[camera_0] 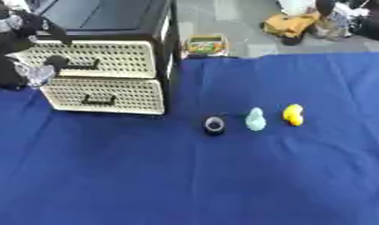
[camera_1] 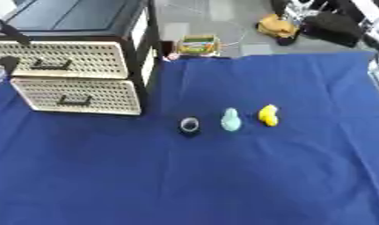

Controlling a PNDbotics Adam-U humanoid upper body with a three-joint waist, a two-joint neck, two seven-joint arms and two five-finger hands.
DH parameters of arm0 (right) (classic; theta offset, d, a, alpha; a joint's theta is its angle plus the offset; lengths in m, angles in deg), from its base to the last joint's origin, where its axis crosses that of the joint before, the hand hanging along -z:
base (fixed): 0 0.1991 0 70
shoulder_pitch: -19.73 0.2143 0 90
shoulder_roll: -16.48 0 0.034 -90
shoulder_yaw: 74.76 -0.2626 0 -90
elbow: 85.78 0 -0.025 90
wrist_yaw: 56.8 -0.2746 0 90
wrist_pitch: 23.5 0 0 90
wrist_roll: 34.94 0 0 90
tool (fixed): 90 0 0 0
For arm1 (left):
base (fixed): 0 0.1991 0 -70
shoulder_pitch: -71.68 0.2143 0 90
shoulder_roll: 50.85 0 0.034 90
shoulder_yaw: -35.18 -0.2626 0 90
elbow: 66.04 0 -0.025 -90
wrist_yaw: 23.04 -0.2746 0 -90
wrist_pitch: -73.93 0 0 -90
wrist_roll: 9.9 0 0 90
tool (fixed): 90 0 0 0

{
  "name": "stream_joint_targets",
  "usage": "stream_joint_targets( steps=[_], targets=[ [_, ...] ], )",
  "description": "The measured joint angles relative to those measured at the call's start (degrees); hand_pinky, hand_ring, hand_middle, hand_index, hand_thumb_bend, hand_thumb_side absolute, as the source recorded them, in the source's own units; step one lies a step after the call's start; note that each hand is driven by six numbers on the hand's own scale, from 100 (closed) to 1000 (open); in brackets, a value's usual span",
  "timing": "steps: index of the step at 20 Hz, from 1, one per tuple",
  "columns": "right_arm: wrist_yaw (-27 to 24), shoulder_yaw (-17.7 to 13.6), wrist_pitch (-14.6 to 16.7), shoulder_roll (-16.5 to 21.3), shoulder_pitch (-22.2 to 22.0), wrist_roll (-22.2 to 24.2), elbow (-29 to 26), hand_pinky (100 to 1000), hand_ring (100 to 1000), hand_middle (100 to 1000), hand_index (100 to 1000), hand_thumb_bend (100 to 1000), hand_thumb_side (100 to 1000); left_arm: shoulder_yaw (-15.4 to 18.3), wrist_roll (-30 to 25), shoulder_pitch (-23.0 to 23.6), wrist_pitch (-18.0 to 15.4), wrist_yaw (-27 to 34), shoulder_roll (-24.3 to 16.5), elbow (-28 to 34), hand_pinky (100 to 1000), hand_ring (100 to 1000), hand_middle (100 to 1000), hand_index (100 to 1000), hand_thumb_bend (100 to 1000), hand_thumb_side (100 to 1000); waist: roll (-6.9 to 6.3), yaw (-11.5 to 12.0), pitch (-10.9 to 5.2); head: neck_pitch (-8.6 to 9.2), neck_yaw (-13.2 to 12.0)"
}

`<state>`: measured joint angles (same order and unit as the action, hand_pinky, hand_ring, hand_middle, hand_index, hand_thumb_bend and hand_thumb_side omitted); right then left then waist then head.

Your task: Pick up objects from table and place into drawer.

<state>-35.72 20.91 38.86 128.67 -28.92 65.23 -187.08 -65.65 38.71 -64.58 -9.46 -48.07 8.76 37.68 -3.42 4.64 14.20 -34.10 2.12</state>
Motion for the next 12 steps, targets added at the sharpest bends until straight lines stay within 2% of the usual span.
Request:
stream_joint_targets(
  steps=[1,3,5,6,8,12],
  targets=[
    [0.02,0.0,0.0,-0.01,0.0,0.0,0.0,629,617,569,736,481,769,-0.14,-1.27,-0.58,-0.72,-0.49,0.0,-0.31,100,100,100,887,100,606,0.0,0.0,0.0,-0.02,0.0],
    [0.07,0.01,-0.01,-0.02,0.01,0.0,0.02,630,617,569,736,482,769,-0.37,-4.06,-1.91,-2.47,-1.54,0.02,-1.39,100,100,100,888,155,652,0.0,0.0,-0.01,-0.11,0.0],
    [0.22,0.02,-0.01,-0.02,0.02,0.0,0.06,630,617,569,736,483,771,-0.65,-6.65,-3.6,-4.36,-2.69,0.1,-2.81,100,100,100,893,249,706,0.01,0.02,-0.02,-0.18,0.0],
    [0.3,0.02,-0.01,-0.02,0.03,0.01,0.09,631,619,570,737,486,776,-0.73,-7.73,-4.33,-5.28,-3.16,0.14,-3.58,100,100,100,896,338,774,0.01,0.02,-0.02,-0.41,0.01],
    [0.74,0.07,0.04,-0.02,0.16,0.2,0.39,637,625,579,750,496,798,-1.3,-9.28,-5.44,-7.0,-4.32,0.23,-5.25,100,100,100,895,459,874,0.0,-0.01,-0.05,-0.89,0.02],
    [2.55,0.38,0.69,0.01,0.79,1.92,1.3,649,639,597,772,510,820,-2.78,-10.41,-7.3,-10.2,-7.26,1.05,-9.0,100,100,100,878,520,899,0.02,-0.33,-0.06,-1.69,-0.07]
  ],
)
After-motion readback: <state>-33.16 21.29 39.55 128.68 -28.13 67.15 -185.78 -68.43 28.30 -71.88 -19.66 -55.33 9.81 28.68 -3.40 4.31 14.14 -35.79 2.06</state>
